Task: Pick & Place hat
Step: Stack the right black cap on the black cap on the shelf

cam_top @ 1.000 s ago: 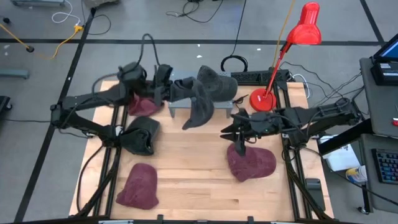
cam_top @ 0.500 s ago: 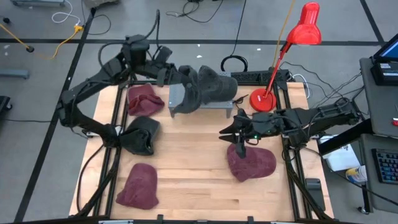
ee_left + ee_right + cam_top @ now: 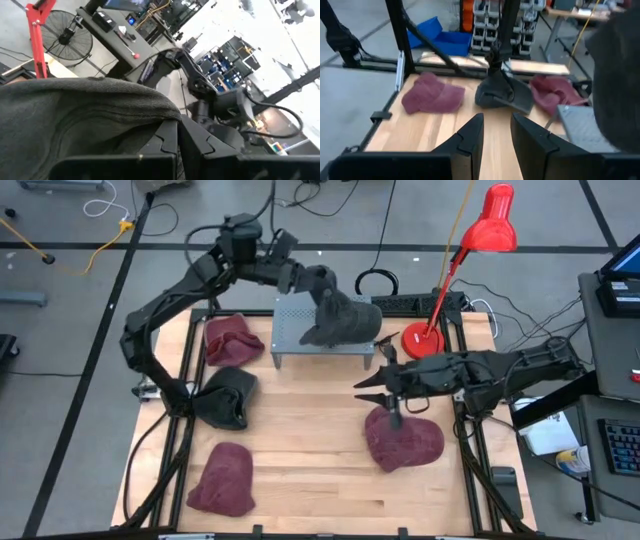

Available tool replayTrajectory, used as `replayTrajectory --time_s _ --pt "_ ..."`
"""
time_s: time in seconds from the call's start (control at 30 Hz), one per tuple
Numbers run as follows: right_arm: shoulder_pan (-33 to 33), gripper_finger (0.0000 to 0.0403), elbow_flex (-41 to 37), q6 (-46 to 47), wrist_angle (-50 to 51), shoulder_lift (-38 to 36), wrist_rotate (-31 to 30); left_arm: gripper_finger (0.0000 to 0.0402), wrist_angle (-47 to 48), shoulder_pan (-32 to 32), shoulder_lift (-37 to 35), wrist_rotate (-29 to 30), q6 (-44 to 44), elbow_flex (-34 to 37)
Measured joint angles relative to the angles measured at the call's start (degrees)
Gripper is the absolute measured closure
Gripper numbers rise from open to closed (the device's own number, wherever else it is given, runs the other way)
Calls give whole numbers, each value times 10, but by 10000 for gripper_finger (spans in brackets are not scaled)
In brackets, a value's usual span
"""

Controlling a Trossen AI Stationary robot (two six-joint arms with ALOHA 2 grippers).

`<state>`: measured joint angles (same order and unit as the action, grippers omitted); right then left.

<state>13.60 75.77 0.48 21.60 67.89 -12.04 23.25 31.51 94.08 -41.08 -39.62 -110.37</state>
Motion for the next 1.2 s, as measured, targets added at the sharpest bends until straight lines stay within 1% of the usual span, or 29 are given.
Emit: replayTrajectory --time_s 0.13,0.23,0.37,0.5,0.77,1.0,1.2 --pt "0 314 0 -30 1 -24 2 401 -1 5 51 -8 -11 -47" --pt "0 314 0 -36 -1 -44 1 401 -18 8 86 -13 -18 -77" --pt "0 314 0 -36 -4 -67 1 401 -84 21 125 -37 -63 -98" --pt "0 314 0 -36 -4 -83 1 401 -138 29 161 -40 -100 -115" --pt "0 314 0 -49 -4 -89 1 401 -205 34 217 -39 -136 -120" --pt "0 314 0 -60 -4 -89 1 401 -209 33 248 -40 -136 -120" --pt "0 314 0 -74 -4 -89 -2 401 -199 37 254 -39 -131 -120"
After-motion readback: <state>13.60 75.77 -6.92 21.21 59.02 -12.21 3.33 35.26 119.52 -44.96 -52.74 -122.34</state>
